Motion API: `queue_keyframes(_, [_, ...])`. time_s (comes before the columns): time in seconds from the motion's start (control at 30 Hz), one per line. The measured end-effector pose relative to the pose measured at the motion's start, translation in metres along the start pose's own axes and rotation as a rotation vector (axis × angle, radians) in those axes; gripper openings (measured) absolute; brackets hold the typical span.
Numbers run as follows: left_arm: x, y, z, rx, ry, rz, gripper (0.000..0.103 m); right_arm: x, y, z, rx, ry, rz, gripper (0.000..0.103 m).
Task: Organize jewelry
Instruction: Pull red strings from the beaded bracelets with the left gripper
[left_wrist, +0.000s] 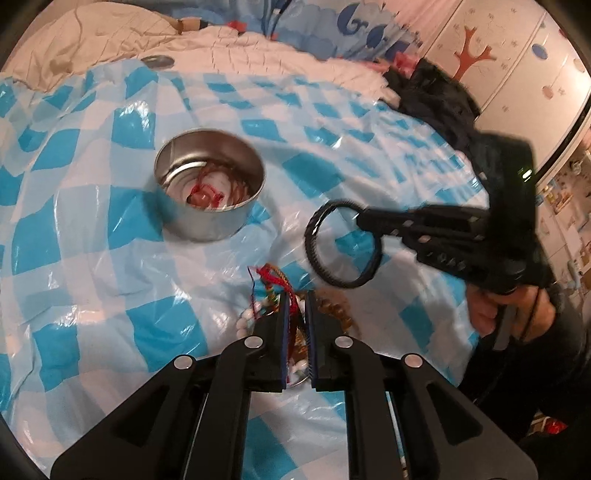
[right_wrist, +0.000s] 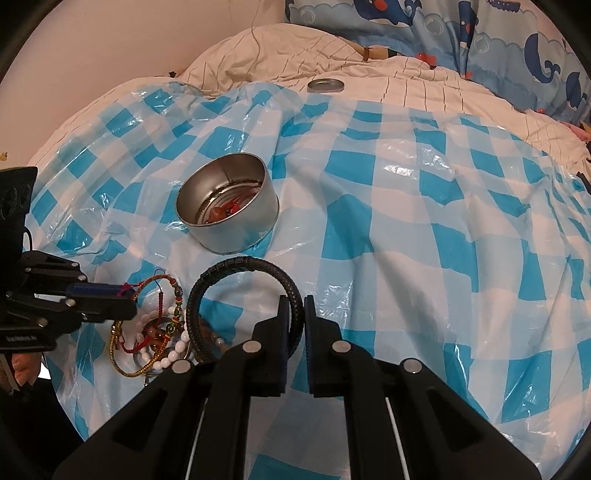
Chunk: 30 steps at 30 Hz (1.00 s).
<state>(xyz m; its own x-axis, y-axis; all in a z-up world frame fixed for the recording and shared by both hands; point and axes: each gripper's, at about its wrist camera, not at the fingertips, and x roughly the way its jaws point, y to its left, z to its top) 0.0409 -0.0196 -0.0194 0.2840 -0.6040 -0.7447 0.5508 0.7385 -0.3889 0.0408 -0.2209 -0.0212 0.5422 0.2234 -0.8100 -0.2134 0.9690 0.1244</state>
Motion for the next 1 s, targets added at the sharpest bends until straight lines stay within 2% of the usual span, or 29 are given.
queue_keyframes(0.07, [-0.009,-0.001,0.002,-0.003,-0.041,-0.044,0.007,0.0,0.0,0.0,0.001,-0.001,0.0,0.008])
queue_keyframes(0.1, [-0.015,-0.001,0.004,-0.009,-0.068,-0.089,0.007,0.0,0.0,0.0,0.002,-0.001,0.0,0.008])
queue_keyframes(0.17, [-0.018,-0.002,0.007,-0.013,-0.074,-0.103,0.007,0.0,-0.001,0.0,0.003,-0.003,0.001,0.008])
queue_keyframes(0.23, [-0.009,-0.002,0.006,-0.004,-0.033,-0.047,0.007,0.0,-0.001,-0.001,0.003,-0.001,0.001,0.008])
queue_keyframes(0.37, [0.007,0.0,0.001,-0.01,0.038,-0.009,0.008,0.0,-0.002,-0.001,0.008,0.0,0.0,0.009])
queue_keyframes(0.43, [0.01,0.001,-0.001,-0.009,0.056,0.007,0.015,0.0,-0.003,-0.001,0.01,0.0,0.0,0.008])
queue_keyframes(0.47, [0.011,0.002,-0.001,-0.01,0.062,0.032,0.023,0.0,-0.003,-0.001,0.009,0.0,0.001,0.008])
queue_keyframes(0.53, [0.012,0.005,-0.002,-0.015,0.057,0.08,0.025,0.0,-0.003,-0.001,0.008,0.0,0.001,0.009])
queue_keyframes(0.63, [0.003,0.018,0.001,-0.06,0.018,0.112,0.03,-0.001,-0.004,0.0,0.012,-0.002,0.002,0.009])
queue_keyframes(0.7, [0.0,0.027,0.002,-0.085,0.009,0.154,0.04,-0.001,-0.004,0.0,0.013,-0.002,0.002,0.009])
queue_keyframes(0.83, [0.012,0.036,-0.002,-0.088,0.061,0.231,0.041,-0.001,-0.004,0.0,0.013,0.002,0.005,0.009])
queue_keyframes(1.0, [0.031,0.027,-0.011,0.008,0.131,0.323,0.042,-0.001,-0.004,0.0,0.015,0.003,0.004,0.009])
